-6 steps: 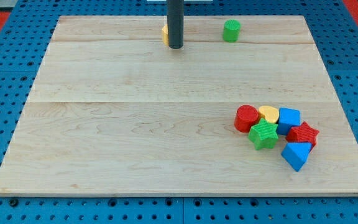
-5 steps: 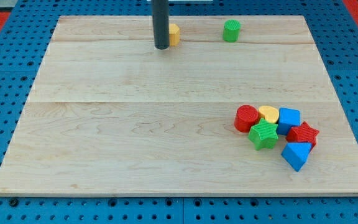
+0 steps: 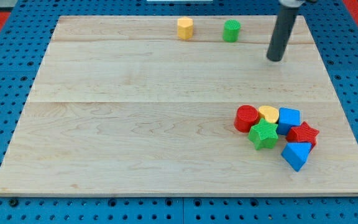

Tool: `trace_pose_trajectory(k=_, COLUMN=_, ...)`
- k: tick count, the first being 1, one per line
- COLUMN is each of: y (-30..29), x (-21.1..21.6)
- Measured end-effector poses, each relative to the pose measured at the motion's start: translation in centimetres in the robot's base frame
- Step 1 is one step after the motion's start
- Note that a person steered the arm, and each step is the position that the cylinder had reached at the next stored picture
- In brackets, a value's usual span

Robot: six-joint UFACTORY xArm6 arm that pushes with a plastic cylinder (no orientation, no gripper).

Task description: Place your hand close to the green circle

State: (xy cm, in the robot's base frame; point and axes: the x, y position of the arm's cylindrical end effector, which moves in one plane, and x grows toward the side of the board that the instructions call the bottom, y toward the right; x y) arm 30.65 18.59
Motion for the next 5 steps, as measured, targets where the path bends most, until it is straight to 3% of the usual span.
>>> trace_pose_trajectory(k=2, y=-2.4, x=0.1)
trace_pose_trajectory(k=4, y=-8.1, x=-3.6)
trace_pose_trajectory(k=5, y=-8.2, x=-3.8)
